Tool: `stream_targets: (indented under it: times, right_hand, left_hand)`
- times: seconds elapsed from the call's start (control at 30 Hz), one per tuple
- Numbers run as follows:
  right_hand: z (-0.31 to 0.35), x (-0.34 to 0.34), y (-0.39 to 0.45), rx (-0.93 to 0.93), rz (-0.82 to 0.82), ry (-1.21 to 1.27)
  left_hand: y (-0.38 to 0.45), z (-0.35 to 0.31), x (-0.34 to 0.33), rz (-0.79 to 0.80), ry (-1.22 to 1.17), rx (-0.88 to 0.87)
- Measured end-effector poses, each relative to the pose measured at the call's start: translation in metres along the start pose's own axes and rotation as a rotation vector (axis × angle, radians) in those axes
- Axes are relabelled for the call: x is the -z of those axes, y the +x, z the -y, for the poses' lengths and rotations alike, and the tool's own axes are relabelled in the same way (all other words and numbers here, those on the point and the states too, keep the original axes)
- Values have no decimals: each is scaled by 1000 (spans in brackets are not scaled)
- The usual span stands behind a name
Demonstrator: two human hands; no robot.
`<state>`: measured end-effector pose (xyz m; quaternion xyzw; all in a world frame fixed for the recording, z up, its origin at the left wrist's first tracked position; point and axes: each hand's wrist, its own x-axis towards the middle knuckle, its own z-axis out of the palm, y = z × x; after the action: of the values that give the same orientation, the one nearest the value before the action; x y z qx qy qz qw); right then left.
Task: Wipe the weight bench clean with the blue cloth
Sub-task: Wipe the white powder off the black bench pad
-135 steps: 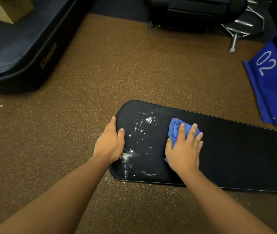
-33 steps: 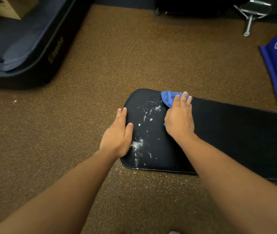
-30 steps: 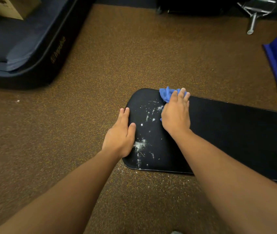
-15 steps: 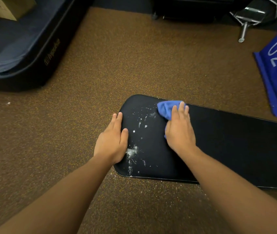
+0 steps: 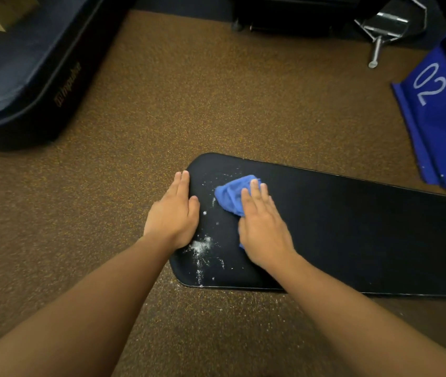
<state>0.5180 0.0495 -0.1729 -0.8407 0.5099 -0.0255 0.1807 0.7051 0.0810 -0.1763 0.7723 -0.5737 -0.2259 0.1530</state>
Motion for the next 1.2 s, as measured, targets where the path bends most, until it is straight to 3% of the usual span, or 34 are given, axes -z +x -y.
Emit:
stream_targets:
  times: [0.17, 0.3, 0.47, 0.63, 0.9, 1.0, 1.2]
  right_hand:
    - [-10, 13, 38, -252, -101, 17]
    - [6, 7, 78, -314, -160, 37]
    - [43, -11, 64, -96, -104, 6]
    - [19, -9, 10, 118, -38, -3]
    - [11, 5, 75, -297, -159, -18]
    - [35, -7, 83, -229, -143, -18]
    - [53, -30, 24, 151, -115, -52]
  left_hand:
    - [-1, 3, 6, 16, -15, -17]
    - [1, 3, 9, 27, -15, -6]
    - [8, 12, 12, 7, -48, 22]
    - [6, 14, 13, 13, -91, 10]
    - [-4, 24, 15, 95, -159, 50]
    - [-5, 25, 14, 120, -207, 55]
    - [-3, 25, 13, 102, -257, 87]
